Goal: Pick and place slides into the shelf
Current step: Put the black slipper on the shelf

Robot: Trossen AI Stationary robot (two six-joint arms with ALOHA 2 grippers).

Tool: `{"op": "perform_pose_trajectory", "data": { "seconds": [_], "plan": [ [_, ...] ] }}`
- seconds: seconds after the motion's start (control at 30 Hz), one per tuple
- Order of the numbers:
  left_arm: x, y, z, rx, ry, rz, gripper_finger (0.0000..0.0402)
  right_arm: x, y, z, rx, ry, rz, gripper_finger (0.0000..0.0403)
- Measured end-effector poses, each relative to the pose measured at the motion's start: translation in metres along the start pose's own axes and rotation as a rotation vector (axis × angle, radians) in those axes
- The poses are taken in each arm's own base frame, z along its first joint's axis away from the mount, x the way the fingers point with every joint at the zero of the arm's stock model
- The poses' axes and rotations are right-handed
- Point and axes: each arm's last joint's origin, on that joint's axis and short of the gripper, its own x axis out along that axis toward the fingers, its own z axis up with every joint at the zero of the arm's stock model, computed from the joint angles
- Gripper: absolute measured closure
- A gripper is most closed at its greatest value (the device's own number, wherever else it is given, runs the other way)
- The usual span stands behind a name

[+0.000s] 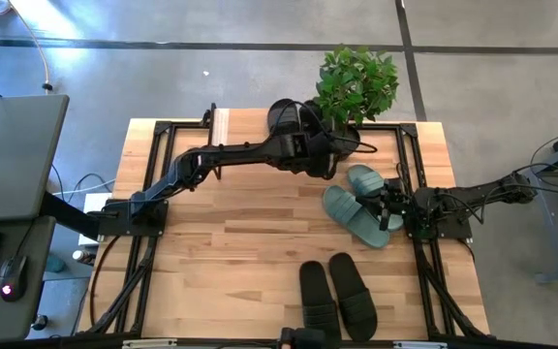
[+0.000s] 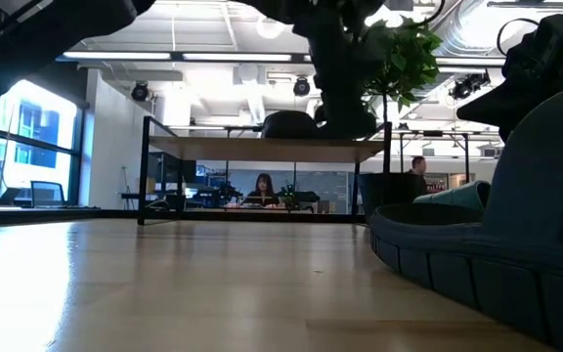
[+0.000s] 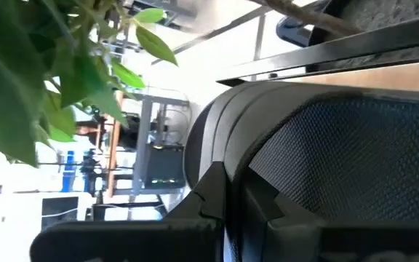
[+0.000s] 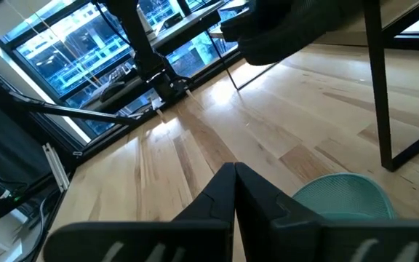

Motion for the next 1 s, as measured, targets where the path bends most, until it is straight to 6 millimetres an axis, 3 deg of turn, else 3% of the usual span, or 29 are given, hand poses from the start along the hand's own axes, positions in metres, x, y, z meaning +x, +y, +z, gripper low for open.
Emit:
{"op": "perform_pose_trajectory", "data": {
  "seconds": [0.57,1.0],
  "plan": [
    [0.0055,0.0057,0.0001,-0.044,-0.002,0.028,0.0366,0.0000,-0.0001,-0.0002,-0.003,0.002,-0.002,0.0403],
    [0.0055,0.0057,-0.0001,-0.047,0.002,0.033,0.0288,0.0000,-0.0004,-0.0004,-0.015,0.003,-0.005,0.0403]
  ]
}}
